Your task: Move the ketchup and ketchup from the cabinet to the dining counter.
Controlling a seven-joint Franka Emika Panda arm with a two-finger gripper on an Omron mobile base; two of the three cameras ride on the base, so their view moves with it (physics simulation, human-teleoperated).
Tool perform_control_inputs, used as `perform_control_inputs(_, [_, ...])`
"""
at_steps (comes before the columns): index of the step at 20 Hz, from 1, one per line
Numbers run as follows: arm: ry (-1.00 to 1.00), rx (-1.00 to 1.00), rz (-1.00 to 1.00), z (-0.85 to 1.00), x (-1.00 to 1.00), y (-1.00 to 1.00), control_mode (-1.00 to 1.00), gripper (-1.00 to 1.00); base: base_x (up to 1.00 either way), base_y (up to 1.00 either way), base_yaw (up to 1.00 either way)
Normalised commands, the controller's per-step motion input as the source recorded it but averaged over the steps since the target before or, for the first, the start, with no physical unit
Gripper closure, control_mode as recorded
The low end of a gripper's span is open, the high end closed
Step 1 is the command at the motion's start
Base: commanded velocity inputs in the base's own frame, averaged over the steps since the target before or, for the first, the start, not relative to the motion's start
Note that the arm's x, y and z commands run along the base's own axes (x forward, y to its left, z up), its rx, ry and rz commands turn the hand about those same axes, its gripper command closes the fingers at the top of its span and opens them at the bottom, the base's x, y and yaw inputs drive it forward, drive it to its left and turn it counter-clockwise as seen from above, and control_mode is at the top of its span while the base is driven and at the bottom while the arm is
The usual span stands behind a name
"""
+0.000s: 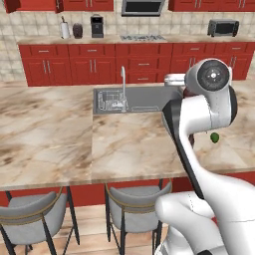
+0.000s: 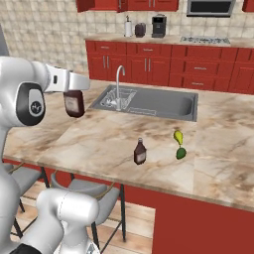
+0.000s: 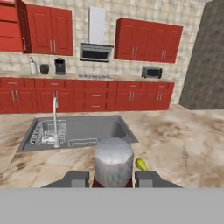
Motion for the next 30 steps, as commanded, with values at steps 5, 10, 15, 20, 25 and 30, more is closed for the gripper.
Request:
perform_control_inputs(5, [0.09,-0.01,-0.06,-0.27,0.15,0.01,-1.00,1.00,0.00,0.00,0.00])
perform_control_inputs(10, [0.04,0.02,-0.01,-0.40,0.45,0.00,-1.00,1.00,0.00,0.00,0.00])
perform_control_inputs(15, [0.01,0.05,0.00,-0.42,0.43,-0.06,-1.00,1.00,0.00,0.00,0.00])
perform_control_inputs(20, [-0.03,0.00,0.00,-0.45,0.31,-0.02,-1.00,1.00,0.00,0.00,0.00])
perform_control_inputs(25, [-0.06,0.00,-0.07,-0.49,0.12,0.00,-1.00,1.00,0.00,0.00,0.00])
perform_control_inputs(30, [0.00,0.05,-0.18,-0.44,0.19,0.00,-1.00,1.00,0.00,0.00,0.00])
